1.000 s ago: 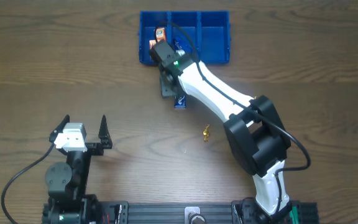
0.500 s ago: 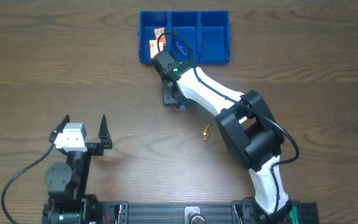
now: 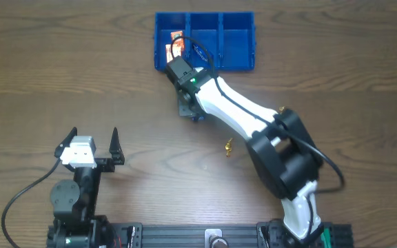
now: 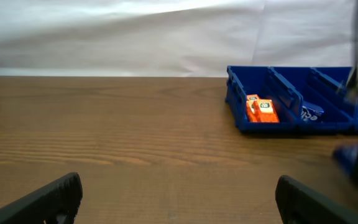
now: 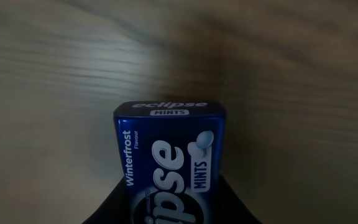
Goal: Sort Candies Into Trays
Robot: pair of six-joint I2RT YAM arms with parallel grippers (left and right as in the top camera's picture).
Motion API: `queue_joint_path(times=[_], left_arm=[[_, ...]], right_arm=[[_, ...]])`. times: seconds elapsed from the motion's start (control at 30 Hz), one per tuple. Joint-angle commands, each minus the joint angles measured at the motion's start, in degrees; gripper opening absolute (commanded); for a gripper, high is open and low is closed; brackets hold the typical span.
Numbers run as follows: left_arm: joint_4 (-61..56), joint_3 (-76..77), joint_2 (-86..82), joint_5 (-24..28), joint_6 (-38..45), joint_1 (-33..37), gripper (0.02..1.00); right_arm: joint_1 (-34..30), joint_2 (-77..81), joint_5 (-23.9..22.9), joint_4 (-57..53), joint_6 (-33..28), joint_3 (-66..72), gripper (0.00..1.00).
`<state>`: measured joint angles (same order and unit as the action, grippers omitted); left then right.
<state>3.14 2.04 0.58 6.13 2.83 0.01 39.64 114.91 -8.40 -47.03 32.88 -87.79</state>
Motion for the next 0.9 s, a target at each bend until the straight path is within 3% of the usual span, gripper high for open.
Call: queue_joint_path(times=[0.03, 0.17, 0.37, 0.43, 0.6, 0.9], left_arm=[[0.85, -1.68, -0.37, 1.16, 0.20, 0.22, 0.998], [0.85, -1.68, -0.37, 1.16, 0.20, 0.22, 0.998], [0.85, -1.68, -0.37, 1.18, 0.20, 0.22, 0.996], [0.85, -1.68, -0.37, 1.16, 0.20, 0.22, 0.998], [0.85, -1.68, -0.37, 1.16, 0.20, 0.22, 0.998], [0.85, -1.68, -0.37, 1.16, 0.20, 0.22, 0.998]], right_arm=[[-1.03, -12.33, -9.94, -0.63, -1.46, -6.43, 0.139], [-4.94, -10.56, -12.61, 0.52, -6.45, -14.51, 0.137], [-9.94, 0.13, -12.20, 2.49, -12.28, -28.33, 0.123], [-10.91, 4.87, -11.08, 2.73, -12.44, -31.80, 0.123], [-12.41, 12.13, -3.37, 6.38, -11.67, -32.06, 0.126], [-12.96, 17.44, -3.50, 8.15, -10.43, -32.06, 0.134]])
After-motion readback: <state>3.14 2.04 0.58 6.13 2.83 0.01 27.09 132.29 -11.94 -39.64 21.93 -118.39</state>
